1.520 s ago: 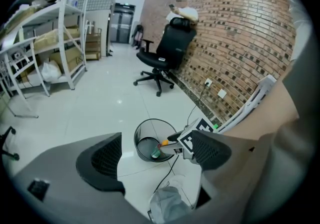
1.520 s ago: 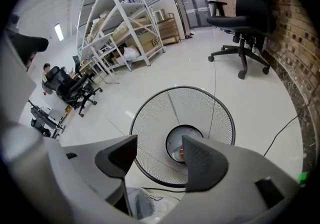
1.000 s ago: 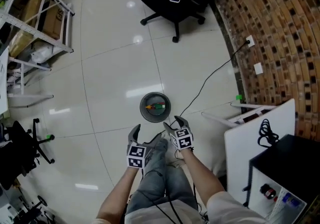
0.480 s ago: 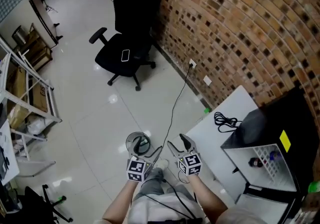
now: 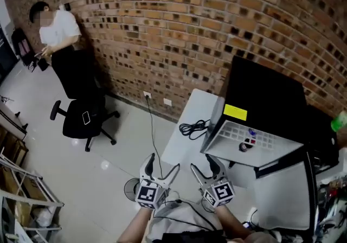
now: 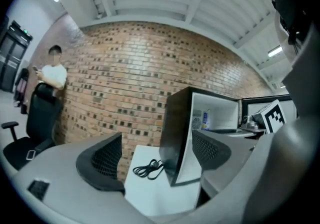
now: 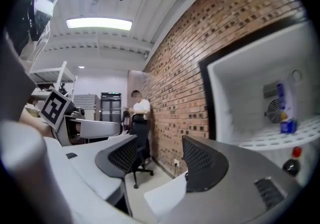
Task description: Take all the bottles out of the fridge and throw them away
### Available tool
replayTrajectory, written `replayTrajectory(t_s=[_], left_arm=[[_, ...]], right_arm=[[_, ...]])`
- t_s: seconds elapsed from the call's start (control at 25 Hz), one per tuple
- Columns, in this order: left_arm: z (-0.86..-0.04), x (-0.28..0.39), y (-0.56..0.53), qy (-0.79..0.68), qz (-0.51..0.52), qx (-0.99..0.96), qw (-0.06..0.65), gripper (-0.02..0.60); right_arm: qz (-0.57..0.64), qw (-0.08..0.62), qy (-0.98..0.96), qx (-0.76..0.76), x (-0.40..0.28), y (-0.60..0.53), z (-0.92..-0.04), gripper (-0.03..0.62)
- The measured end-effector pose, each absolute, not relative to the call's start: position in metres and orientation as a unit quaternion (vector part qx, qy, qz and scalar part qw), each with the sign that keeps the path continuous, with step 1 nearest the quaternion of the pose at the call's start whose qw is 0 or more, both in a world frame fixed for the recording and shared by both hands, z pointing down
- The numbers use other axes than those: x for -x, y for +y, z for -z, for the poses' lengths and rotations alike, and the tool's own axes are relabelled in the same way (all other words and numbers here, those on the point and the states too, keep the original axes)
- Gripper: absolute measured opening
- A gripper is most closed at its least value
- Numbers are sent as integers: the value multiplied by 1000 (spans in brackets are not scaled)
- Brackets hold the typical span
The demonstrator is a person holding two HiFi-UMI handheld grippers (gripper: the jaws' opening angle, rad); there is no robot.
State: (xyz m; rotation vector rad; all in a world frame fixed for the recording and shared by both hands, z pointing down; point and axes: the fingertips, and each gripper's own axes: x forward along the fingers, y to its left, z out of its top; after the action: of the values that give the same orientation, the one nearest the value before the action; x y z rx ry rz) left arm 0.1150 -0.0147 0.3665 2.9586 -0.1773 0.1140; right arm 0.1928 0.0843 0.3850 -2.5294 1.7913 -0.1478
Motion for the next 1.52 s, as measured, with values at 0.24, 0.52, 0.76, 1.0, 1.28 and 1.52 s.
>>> replayTrajectory(t_s=[0.24,0.52,0.76,1.0,1.28,1.52], left_arm=[[-333,-188,82,54,-18,-995,87,423],[-302,-231,177,149,13,-987,64,422],[-317,-253,205,183,12,-980,73,418],[-306,-261,217,186,33,-980,56,393],[-291,-258,224,181,18,-982,50,393],[-296,-251,206,153,8,-987,50,393]], right_arm=[[-8,4,453,891,-249,210,-339,307],[-21,-16,345,938,-269,326,-316,307],[-10,4,298,954,-280,377,-318,307],[-5,10,287,958,-288,392,-324,307],[19,16,300,954,-304,375,-339,285],[38,2,330,943,-353,346,-355,287]])
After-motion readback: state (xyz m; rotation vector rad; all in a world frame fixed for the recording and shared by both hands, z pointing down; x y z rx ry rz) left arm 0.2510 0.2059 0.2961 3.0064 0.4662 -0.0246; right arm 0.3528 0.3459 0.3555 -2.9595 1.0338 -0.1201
